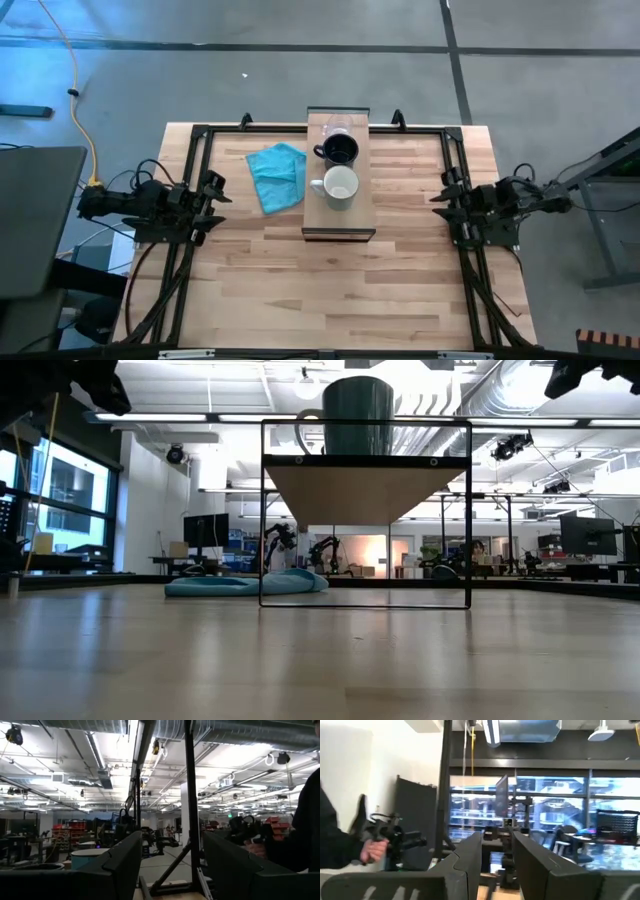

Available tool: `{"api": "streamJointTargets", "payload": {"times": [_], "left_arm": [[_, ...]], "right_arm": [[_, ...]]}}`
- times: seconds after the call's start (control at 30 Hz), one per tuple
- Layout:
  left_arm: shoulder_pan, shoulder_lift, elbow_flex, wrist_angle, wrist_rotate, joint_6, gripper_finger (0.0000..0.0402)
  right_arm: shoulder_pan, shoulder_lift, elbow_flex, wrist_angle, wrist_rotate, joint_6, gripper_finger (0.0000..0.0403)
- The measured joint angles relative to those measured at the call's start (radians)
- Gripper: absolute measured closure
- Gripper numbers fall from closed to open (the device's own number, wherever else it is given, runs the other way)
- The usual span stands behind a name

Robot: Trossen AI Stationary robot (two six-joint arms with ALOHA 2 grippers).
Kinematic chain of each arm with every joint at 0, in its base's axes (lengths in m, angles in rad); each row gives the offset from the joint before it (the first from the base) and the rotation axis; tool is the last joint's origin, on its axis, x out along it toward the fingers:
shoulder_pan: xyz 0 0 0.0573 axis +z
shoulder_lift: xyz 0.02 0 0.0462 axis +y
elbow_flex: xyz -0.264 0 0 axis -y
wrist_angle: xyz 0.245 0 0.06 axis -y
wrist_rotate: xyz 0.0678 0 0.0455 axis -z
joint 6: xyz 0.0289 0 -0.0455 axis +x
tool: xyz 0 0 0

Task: Stack small to large cups/mugs on shelf
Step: Return to Home Position

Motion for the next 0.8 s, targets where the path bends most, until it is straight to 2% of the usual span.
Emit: {"api": "streamJointTargets", "payload": {"times": [0.13, 0.4, 0.8], "left_arm": [[0.0, 0.0, 0.0, 0.007, 0.0, -0.003, 0.0202], [0.0, 0.0, 0.0, 0.006, 0.0, -0.026, 0.0202], [0.0, 0.0, 0.0, 0.006, 0.008, -0.026, 0.0202]], "right_arm": [[0.0, 0.0, -0.032, 0.033, -0.053, 0.029, 0.0302], [0.0, 0.0, -0.12, 0.191, -0.055, 0.037, 0.0302], [0.0, 0.001, -0.129, 0.193, -0.055, 0.04, 0.0302]]}}
